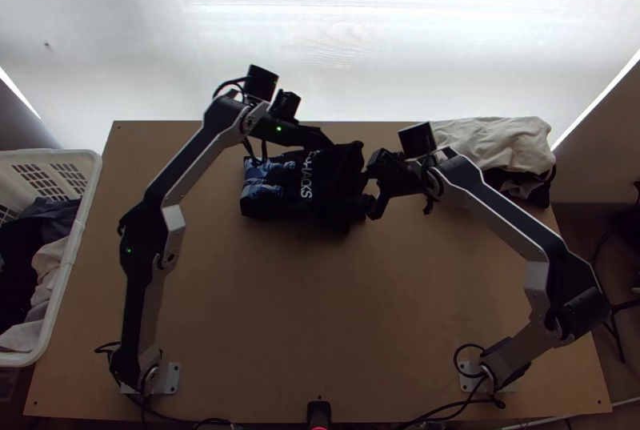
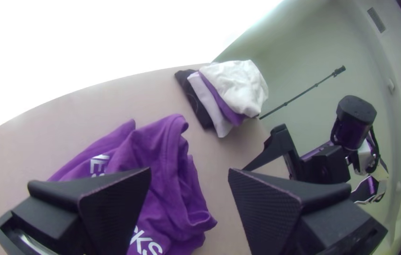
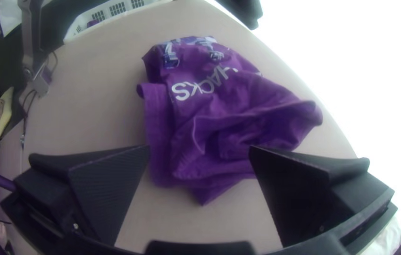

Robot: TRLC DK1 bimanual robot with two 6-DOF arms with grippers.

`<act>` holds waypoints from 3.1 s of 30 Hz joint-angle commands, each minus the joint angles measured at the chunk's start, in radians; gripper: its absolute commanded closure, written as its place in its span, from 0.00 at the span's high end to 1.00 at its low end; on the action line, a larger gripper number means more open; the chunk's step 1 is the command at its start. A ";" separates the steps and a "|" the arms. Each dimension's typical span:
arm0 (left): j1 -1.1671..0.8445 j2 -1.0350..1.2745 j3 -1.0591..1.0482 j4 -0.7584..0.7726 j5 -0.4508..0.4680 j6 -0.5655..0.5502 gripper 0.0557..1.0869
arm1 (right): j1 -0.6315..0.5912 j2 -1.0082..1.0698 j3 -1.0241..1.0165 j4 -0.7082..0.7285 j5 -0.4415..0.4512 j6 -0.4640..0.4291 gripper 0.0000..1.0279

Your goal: Fold the t-shirt

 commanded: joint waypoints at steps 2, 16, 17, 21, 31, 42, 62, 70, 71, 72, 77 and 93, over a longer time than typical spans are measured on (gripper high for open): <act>0.108 -0.069 -0.054 -0.065 -0.028 0.066 0.78 | 0.082 0.133 0.152 0.076 0.033 -0.021 0.94; 0.162 -0.034 -0.184 -0.283 -0.330 0.355 0.78 | 0.044 0.464 0.393 -0.055 -0.021 0.083 0.94; 0.165 -0.032 -0.187 -0.280 -0.336 0.355 0.78 | 0.031 0.463 0.372 -0.055 -0.021 0.070 0.94; 0.167 -0.028 -0.192 -0.270 -0.361 0.364 0.78 | -0.025 0.441 0.294 -0.055 -0.021 0.048 0.94; 0.162 -0.017 -0.189 -0.257 -0.399 0.379 0.78 | -0.050 0.328 0.235 -0.043 -0.022 0.105 0.96; 0.170 -0.060 -0.184 -0.280 -0.404 0.393 0.78 | -0.274 0.262 0.238 -0.035 -0.249 0.672 0.96; 0.151 -0.097 -0.226 -0.312 -0.414 0.385 0.78 | -0.226 0.415 0.220 -0.064 -0.400 0.781 0.96; 0.148 -0.101 -0.250 -0.301 -0.413 0.384 0.78 | -0.188 0.441 0.232 -0.056 -0.355 0.761 0.96; 0.151 -0.101 -0.250 -0.299 -0.414 0.385 0.78 | -0.185 0.441 0.234 -0.056 -0.341 0.757 0.96; 0.155 -0.101 -0.250 -0.298 -0.414 0.387 0.78 | -0.185 0.441 0.232 -0.056 -0.331 0.751 0.96; 0.167 -0.105 -0.250 -0.298 -0.414 0.396 0.78 | -0.168 0.453 0.238 -0.055 -0.281 0.746 0.96; 0.187 -0.111 -0.242 -0.298 -0.416 0.413 0.78 | -0.050 0.579 0.426 -0.064 -0.268 0.820 0.96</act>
